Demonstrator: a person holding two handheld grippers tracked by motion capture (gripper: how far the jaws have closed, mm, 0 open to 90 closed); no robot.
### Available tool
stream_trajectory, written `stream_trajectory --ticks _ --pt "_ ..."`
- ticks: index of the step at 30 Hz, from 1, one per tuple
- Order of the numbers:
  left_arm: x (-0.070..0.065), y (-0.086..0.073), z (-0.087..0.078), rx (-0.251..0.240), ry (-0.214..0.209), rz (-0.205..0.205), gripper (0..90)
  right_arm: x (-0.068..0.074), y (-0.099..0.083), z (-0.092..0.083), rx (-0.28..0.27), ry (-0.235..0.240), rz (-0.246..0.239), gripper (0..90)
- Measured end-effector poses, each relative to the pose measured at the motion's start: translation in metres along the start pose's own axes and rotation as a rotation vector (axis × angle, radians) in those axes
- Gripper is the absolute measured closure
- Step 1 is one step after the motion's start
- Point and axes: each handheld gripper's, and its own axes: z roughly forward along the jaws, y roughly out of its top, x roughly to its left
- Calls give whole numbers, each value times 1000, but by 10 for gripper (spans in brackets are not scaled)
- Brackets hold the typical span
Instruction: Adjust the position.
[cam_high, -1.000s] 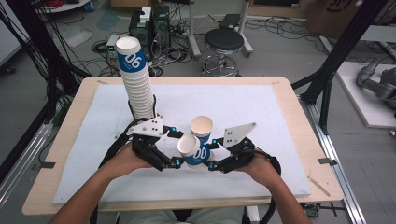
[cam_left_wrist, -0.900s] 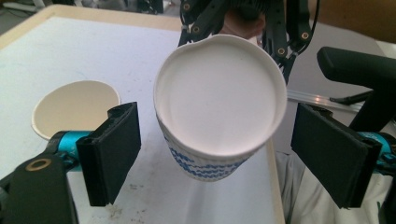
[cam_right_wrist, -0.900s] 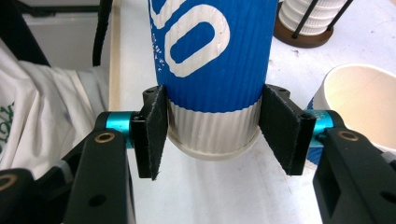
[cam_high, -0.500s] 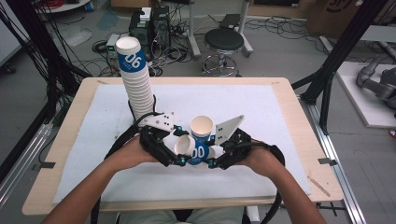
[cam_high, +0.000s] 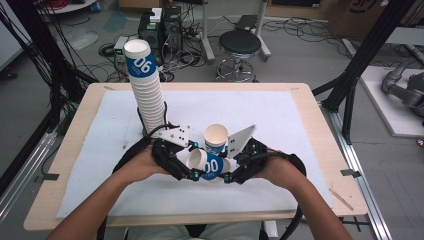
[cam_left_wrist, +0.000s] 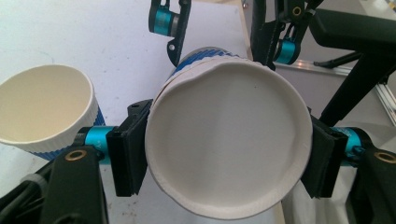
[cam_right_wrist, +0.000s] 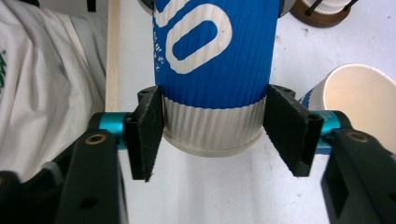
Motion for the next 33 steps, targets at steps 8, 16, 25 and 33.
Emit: stream_trajectory --ticks 8,16,25,33 --pt "0 -20 -14 -169 21 -22 294 -2 -18 -13 -260 -12 147 206" --pt "-3 -33 -22 -306 35 -8 293 3 -40 -11 -467 3 225 204" --pt "-5 -49 -20 -410 57 -8 293 8 -62 -1 -589 -30 275 199" --pt "-8 -58 -15 -461 69 -4 293 13 -72 6 -639 -19 291 199"
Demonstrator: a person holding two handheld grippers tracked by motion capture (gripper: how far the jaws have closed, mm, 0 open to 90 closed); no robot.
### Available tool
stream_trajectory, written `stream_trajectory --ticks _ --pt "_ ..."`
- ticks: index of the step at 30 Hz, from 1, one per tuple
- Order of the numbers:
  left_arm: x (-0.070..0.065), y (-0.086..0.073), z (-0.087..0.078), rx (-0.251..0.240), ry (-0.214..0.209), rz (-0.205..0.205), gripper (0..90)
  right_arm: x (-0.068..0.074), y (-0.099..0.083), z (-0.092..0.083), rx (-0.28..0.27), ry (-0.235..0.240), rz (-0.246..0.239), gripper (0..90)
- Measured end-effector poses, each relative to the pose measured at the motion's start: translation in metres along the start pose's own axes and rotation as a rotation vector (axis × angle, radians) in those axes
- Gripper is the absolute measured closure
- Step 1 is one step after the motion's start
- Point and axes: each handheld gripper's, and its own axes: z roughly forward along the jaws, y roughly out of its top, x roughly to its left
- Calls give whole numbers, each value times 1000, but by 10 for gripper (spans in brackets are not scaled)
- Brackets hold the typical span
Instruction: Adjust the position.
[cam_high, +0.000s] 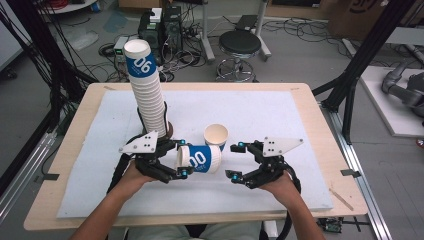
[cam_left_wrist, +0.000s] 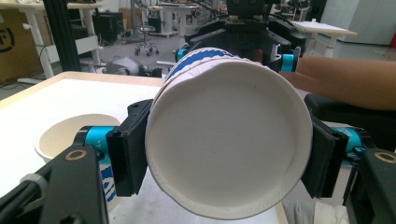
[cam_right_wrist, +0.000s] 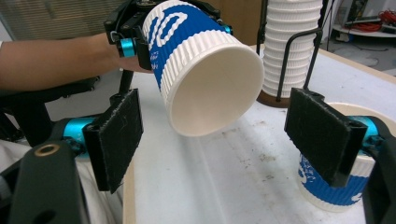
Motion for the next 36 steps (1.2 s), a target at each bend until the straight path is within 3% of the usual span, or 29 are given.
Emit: stream_trajectory --ticks 6,24,36 --pt "-3 -4 3 -15 -16 13 293 1 -3 2 -16 7 4 198" --pt "-8 -9 9 -65 -73 -8 294 2 -5 10 -24 59 40 198" --pt "-10 -6 12 -130 -112 -21 298 2 -6 18 -48 134 79 164"
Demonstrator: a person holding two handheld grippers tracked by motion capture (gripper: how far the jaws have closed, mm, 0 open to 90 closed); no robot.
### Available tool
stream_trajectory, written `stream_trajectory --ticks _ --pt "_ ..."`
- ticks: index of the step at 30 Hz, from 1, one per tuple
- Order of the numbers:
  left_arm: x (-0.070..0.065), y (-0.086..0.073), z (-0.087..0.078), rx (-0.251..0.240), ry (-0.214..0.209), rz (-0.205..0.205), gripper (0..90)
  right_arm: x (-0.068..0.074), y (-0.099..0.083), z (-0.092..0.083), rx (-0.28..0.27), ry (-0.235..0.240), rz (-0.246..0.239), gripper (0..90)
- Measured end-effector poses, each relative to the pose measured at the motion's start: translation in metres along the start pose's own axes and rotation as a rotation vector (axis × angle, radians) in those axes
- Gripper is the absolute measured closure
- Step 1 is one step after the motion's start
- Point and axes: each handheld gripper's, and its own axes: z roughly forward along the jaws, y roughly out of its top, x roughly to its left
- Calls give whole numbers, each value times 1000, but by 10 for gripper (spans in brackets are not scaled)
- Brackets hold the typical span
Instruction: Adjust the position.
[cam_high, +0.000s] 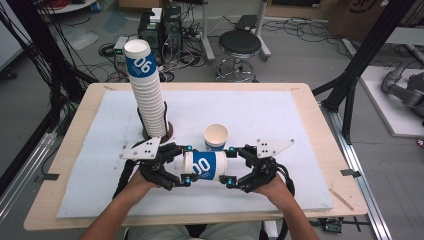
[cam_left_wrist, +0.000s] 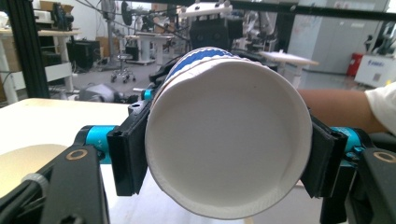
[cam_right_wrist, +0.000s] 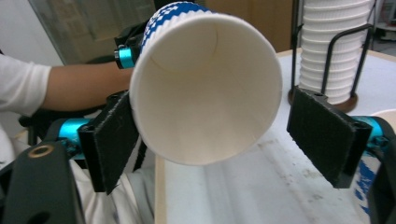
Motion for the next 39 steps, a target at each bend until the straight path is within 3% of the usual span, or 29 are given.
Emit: stream_trajectory --ticks 8,10,17,23,26,28,33,39 --pt "-1 -1 3 -2 -20 3 297 1 -2 7 0 45 19 166" --pt "-1 -2 4 1 -19 2 297 1 -2 8 2 53 9 208" --pt "-1 -3 3 -7 -6 23 303 0 -1 5 -33 54 3 268" --pt "-4 -3 4 27 12 42 303 -1 -1 2 -28 55 -9 305" --pt "-5 -4 8 69 27 28 187 -1 0 0 -46 72 -17 318" --pt "-6 -3 8 85 34 15 148 0 1 -1 -37 59 -30 319" --pt "-3 0 -1 120 73 -11 145 0 5 -7 -13 41 -50 319" --pt "-3 8 -15 140 103 4 145 -2 14 -11 64 -9 -70 316"
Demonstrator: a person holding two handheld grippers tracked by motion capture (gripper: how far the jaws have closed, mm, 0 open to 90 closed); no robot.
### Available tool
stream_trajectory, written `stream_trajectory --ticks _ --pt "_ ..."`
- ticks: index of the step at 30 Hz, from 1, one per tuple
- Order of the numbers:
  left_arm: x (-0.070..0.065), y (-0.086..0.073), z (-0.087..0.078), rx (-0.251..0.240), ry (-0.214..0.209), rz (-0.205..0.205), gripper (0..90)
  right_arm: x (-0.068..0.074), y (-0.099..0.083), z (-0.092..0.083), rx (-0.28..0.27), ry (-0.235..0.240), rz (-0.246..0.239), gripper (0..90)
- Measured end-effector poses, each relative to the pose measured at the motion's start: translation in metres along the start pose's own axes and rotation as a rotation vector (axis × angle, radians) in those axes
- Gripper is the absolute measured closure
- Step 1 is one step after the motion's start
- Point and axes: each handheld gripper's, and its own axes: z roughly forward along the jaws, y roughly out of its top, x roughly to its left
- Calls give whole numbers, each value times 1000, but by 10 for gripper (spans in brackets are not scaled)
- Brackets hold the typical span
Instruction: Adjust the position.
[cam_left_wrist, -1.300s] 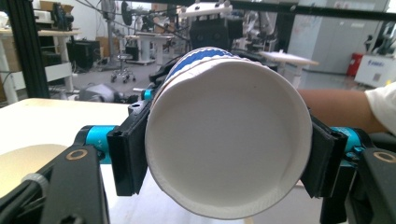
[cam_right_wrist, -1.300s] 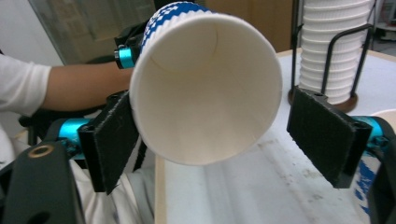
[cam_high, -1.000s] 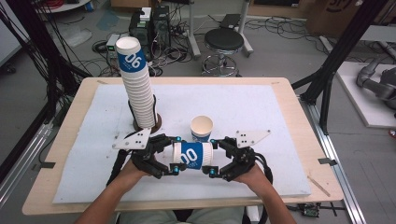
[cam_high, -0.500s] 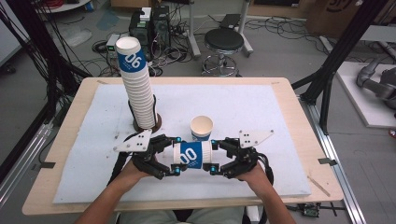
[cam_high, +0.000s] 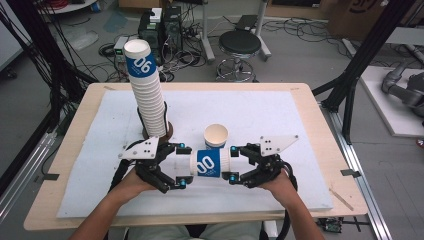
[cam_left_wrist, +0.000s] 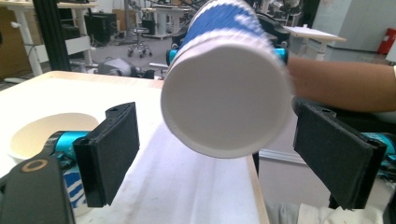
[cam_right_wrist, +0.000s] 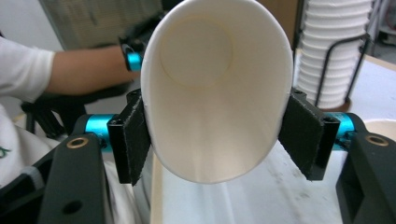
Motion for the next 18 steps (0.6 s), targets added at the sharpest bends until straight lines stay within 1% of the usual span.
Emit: stream_trajectory --ticks 2,4,7,10,11,16,18 --pt "1 4 -4 18 15 4 145 -1 5 1 28 -14 -9 315" --pt "2 9 -8 45 19 14 145 -1 10 2 60 -15 -19 315" --pt "2 17 -12 80 25 21 145 -1 19 3 120 -33 -47 315" --pt "3 23 -15 117 34 32 145 -2 27 4 174 -48 -54 315" --pt "3 24 -15 124 36 34 145 -3 29 4 201 -53 -72 315" --pt "6 31 -16 166 41 33 147 -3 42 7 289 -64 -99 315" --pt "7 33 -14 189 36 36 146 -2 47 9 321 -70 -109 315"
